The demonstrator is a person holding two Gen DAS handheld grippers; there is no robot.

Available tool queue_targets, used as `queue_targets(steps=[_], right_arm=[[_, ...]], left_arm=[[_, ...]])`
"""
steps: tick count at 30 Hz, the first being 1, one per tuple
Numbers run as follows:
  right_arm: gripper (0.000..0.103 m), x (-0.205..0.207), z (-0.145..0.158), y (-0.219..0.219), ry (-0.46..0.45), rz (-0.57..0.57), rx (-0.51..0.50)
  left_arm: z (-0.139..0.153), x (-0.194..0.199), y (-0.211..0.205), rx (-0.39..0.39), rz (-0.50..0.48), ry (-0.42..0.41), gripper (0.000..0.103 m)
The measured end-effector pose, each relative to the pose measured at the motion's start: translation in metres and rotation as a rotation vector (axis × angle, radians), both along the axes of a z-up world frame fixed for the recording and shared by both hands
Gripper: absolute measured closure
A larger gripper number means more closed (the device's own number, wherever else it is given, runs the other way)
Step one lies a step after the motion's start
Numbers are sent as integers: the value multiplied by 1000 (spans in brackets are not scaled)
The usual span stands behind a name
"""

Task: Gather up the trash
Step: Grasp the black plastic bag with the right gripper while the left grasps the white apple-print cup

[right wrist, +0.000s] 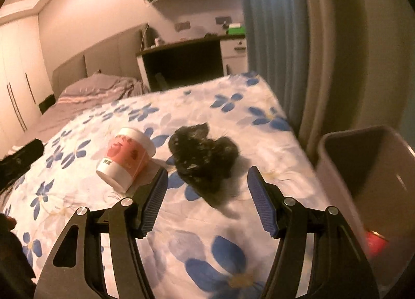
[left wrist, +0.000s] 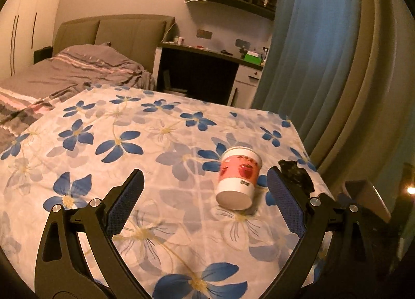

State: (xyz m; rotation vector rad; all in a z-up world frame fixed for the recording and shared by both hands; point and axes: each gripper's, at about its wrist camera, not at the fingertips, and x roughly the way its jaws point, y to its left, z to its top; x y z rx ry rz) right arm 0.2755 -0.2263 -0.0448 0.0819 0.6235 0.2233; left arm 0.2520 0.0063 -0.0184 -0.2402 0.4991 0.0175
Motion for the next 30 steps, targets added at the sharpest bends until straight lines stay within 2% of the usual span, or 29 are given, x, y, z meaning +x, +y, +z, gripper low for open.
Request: queue_targets(steps=[6,10,11,19,22,30], right_arm=[[48,24,-9,17,32,9,-54],[63,37,-16,23,67,16,-76],[70,39,-17,24,77,22,-73],[95,37,-19,28,84,50,-77],[98,33,-17,25,69,51,-77],[98,10,5,-4,18,18,-35]], left_arm=[[-6,9,5,-14,-10,10,9],[-11,15,2,-11,-30,21,9],[-13,17,1,-9,-33,24,9],[-22,27,-10,2,-71,43,9],[-26,32,-16,7,-88,52,9],[-39,53,-30,3,-149,83,9]])
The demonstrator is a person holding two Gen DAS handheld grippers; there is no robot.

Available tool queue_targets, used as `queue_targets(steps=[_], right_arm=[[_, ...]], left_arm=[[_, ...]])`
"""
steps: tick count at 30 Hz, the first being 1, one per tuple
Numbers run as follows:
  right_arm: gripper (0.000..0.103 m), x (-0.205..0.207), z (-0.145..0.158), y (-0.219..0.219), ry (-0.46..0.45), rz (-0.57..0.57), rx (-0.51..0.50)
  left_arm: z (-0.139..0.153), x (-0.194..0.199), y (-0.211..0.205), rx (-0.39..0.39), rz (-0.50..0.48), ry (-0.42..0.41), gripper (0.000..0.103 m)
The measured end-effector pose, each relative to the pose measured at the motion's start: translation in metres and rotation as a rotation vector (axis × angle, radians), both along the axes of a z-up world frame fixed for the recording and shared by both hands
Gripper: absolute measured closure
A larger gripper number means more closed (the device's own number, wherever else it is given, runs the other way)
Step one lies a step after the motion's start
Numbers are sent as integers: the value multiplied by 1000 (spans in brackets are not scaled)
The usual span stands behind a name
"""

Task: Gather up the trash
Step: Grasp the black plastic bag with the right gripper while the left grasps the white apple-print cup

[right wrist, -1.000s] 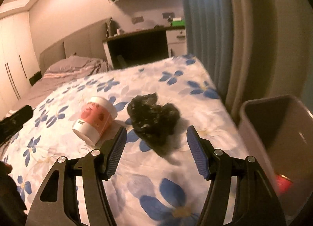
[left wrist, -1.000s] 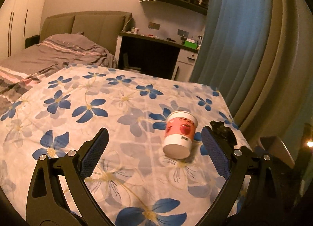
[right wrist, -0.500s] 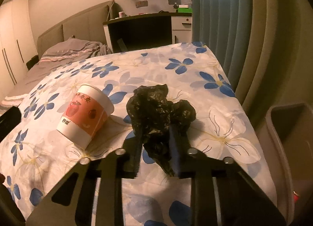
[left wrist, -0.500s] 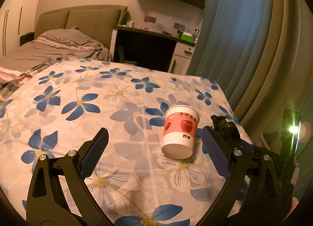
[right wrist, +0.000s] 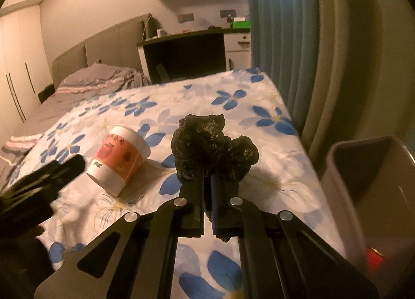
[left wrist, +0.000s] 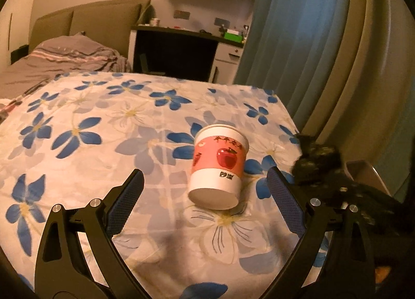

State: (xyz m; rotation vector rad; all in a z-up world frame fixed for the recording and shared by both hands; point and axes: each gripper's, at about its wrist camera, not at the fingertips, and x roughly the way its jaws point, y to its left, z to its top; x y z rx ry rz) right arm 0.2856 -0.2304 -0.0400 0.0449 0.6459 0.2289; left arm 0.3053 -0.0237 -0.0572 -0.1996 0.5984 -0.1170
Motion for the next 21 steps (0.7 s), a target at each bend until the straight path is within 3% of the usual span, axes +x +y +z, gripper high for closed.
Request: queue_targets(steps=[7,12,16,21], right_arm=[[98,-26,8,-20,-27,-7,38],[98,-37,12,-26,-34,4,55],[98,-43,13,-27,-39,16,54],[98,-51,13,-28,-41,24,54]], left_arm=[[-12,26,-12,16,-40,56,12],[-21,43,-15,21,-68,126,26],[-27,48,-16,9,-90,167,45],[-24,38,-16,13,-74,151,46]])
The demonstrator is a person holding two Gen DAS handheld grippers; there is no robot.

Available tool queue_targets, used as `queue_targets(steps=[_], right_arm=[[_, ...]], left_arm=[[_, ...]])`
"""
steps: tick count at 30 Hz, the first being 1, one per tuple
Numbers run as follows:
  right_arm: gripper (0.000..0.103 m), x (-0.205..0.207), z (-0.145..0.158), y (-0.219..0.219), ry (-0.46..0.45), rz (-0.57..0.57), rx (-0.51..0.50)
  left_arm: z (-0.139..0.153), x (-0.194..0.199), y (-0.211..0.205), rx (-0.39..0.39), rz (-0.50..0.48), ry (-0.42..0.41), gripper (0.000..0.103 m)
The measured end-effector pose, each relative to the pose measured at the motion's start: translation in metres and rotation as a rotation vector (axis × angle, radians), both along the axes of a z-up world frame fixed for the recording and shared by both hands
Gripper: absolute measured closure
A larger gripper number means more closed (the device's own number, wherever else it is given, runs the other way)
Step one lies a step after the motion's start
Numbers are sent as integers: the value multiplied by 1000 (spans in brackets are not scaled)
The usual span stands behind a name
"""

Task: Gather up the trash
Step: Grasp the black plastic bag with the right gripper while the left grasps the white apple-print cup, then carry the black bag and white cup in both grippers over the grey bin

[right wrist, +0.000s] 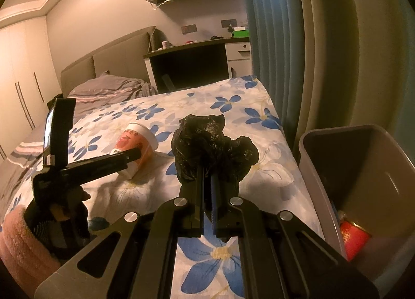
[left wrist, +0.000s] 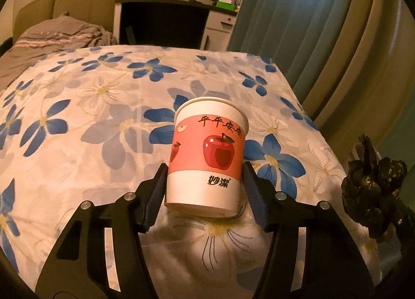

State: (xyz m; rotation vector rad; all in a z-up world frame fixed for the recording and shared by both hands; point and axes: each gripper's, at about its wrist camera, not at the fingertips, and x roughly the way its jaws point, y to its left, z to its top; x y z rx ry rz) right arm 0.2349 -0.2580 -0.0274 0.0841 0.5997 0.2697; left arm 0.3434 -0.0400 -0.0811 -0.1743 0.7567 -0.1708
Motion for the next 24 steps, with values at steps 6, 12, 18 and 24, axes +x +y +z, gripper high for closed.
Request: queue_targets(steps=[6,12,18,24], right_arm=[[98,-16,7,-3,-24,15,15],[98,-46,18,-7,-76,29,22],[98,-78,24,-18,-111,18,31],[98,-101,31,-30,-133,-1,50]], left_arm=[[27,-46,-9,30,46,-81,46],[55,-101,-15,42,96,-160,46],[68,-141,-19,60,114,-198,46],[76,-171,-28,74,93,-235,46]])
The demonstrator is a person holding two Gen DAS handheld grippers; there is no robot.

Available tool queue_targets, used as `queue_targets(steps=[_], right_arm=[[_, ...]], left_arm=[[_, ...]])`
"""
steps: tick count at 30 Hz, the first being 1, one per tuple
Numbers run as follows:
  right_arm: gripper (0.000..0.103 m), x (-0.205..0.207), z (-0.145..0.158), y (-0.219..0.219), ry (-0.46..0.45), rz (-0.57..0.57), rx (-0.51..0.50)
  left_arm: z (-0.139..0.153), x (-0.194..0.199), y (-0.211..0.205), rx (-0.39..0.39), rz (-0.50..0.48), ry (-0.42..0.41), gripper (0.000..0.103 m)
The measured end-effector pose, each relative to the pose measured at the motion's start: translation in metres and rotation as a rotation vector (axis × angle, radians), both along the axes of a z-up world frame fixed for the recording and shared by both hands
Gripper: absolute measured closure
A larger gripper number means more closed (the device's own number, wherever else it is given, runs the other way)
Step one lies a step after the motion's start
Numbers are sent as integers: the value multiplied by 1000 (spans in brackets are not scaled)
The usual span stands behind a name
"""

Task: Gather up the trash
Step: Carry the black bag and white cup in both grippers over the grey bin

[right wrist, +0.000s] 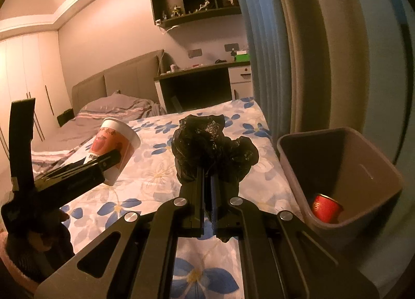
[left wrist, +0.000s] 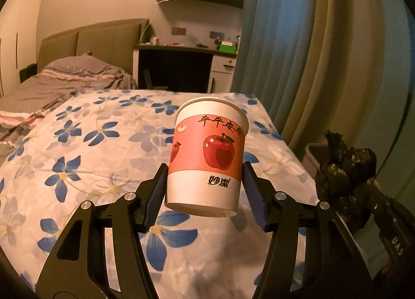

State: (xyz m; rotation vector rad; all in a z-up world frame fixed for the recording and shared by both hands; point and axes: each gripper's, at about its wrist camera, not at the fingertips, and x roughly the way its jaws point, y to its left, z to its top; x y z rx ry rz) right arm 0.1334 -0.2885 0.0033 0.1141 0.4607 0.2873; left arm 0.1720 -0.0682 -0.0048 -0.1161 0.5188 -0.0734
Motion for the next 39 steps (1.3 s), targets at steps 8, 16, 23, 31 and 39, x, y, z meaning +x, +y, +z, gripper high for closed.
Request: queue_targets(steps=[8,16,23,31,39], right_arm=[[98,-17,7,-8,-32,-21,10],[98,-24,9,-24,-48,-49,21],[98,-26,8,-35,-53,-76,30],[98,-24,7,-47,-53,-103,42],[98,-23,6,-59,-53,-129,49]], left_arm=[[8,-18,-10,12,-19,-29,46],[13,-23,-23,20,-42,-48,46],[12,-20,-38,28,-70,-48,46],[11,-16,-59,36,-105,-50,46],[10,-7,-78,38,-151,-51,46]])
